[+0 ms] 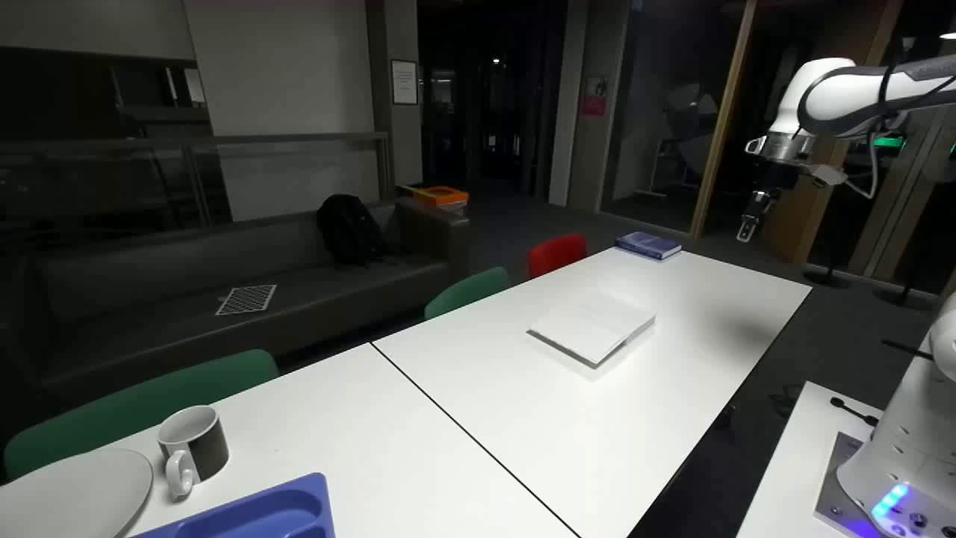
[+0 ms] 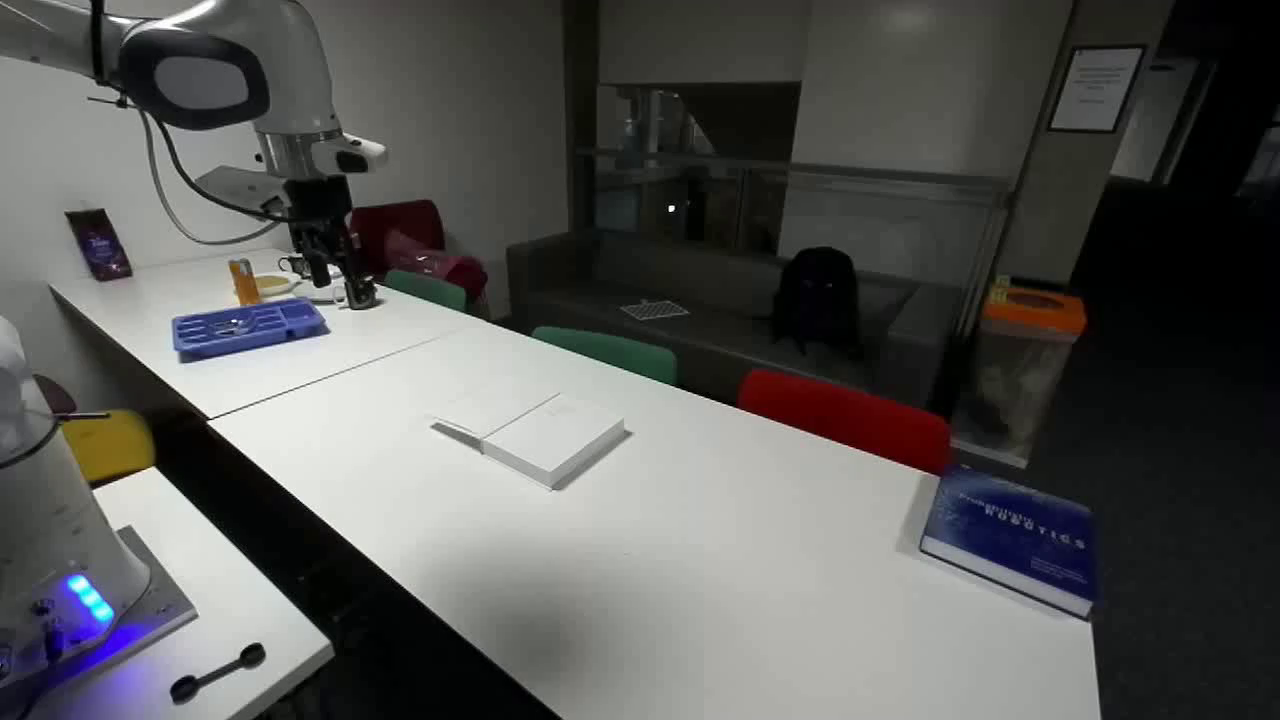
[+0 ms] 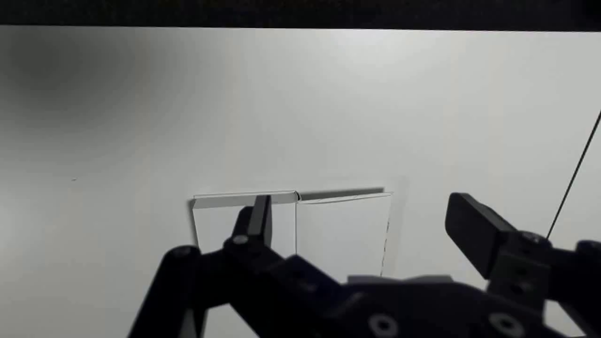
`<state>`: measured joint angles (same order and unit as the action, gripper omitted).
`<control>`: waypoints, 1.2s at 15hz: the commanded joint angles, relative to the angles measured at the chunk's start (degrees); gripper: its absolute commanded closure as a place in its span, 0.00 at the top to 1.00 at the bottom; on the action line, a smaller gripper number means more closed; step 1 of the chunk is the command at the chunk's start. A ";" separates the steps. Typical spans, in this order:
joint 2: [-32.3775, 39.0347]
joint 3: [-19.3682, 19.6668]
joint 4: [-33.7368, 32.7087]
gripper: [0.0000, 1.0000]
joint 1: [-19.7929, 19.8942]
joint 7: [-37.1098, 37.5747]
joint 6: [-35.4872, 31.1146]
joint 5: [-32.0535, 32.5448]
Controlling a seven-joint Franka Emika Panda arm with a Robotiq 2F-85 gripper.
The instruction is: Close the book
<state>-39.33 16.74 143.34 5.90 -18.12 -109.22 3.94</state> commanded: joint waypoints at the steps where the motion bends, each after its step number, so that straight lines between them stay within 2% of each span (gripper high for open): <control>1: 0.17 -0.53 -0.13 1.00 0.66 -0.37 0.11 -0.41; 4: 0.18 -0.53 -0.13 1.00 0.66 -0.36 0.11 -0.41; 7: 1.71 -0.80 0.95 1.00 -1.12 -1.76 -1.60 -1.52; 12: 6.42 -0.21 2.87 1.00 -8.10 -11.66 -3.78 -7.87; 15: 10.38 0.12 1.54 1.00 -11.14 -19.38 -1.47 -10.94; 16: 8.41 -1.81 2.62 1.00 -8.40 -14.91 -2.03 -9.53; 18: 10.19 -2.04 2.54 1.00 -9.12 -17.51 -2.02 -10.52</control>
<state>-29.38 16.22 145.97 -4.86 -34.97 -111.41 -5.80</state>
